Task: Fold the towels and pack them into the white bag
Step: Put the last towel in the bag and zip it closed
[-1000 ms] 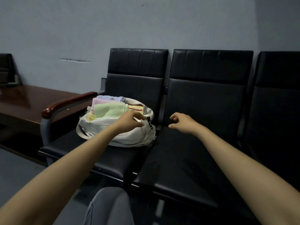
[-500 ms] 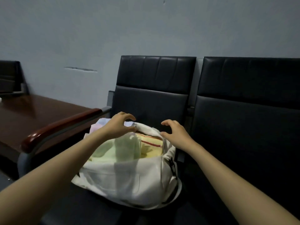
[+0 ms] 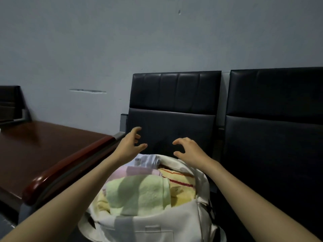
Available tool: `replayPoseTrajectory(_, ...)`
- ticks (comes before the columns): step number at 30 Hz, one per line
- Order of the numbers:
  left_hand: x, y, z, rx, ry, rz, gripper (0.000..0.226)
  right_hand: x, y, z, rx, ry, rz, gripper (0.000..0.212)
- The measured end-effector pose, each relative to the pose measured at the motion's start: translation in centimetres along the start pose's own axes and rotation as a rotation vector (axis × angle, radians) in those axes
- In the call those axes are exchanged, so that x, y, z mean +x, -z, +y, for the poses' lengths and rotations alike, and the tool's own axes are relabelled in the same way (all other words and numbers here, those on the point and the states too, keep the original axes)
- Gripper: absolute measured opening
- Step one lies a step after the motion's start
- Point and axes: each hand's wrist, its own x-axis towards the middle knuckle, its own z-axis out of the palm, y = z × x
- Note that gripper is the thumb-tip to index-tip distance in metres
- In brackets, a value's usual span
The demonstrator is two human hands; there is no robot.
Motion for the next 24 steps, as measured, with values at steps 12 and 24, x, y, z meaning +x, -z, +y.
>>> replayPoseTrajectory(12,0.0,-3.4,-6.3,0.355,-0.07,-0.303,0.052,-2.2,-4.0,-0.1,-0.476,0.084,-0.233,0.044)
replayPoseTrajectory(24,-0.3,-3.6,-6.2,0.4,-0.1,-0.579,0.048,-0.4,-5.1,-0.1,-0.812,0.275,0.018,0.023)
